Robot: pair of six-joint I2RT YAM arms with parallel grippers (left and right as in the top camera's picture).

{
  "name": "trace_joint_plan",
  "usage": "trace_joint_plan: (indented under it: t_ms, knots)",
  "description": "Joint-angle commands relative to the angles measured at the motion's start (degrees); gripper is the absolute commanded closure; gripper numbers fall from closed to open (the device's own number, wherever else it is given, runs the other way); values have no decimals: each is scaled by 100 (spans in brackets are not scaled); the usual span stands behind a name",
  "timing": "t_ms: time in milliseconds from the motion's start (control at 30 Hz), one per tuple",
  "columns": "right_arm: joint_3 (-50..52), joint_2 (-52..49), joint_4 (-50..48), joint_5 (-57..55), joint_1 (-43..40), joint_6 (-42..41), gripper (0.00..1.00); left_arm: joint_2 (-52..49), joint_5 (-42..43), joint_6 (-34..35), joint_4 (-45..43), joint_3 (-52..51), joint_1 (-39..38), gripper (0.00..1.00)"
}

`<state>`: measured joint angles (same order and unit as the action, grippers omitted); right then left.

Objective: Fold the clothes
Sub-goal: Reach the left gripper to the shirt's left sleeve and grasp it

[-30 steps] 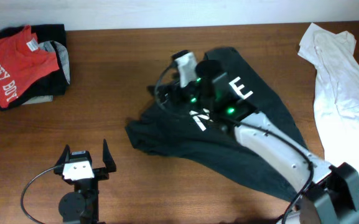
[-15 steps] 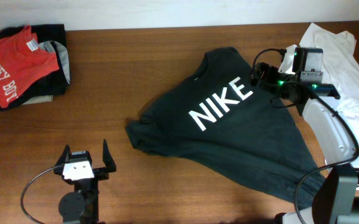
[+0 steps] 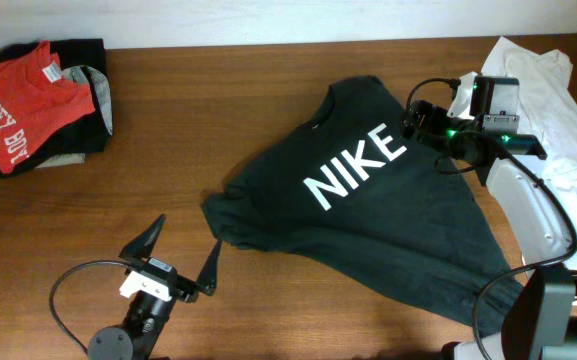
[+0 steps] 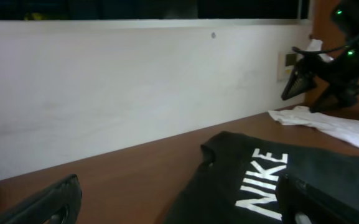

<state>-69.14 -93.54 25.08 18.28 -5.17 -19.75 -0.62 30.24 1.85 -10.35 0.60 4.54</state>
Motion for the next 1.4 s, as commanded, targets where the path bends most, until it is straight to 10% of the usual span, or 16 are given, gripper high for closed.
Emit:
trace_joint_plan:
  t_ms: [0,400,600,967,1100,1367]
  knots:
    - [-7,55,-17,-11,-44,-28,1,-278,188,140,37,319,13,1]
    - [-7,55,-17,-11,-44,-26,1,-4734,2009,142,509,3086,13,1]
    - [-7,55,-17,-11,-44,-26,1,-6354,-863,-538,4599,5777,-625,1]
    - [-7,55,-17,-11,-44,-26,1,-9300,-1891,118,5010,5786,-776,1]
    - [-7,55,-17,-11,-44,-28,1,-9523,-3167,122,5209,5783,-776,40]
    - [-7,55,-17,-11,-44,-28,1,-9842,-3106,114,5042,5783,-782,44]
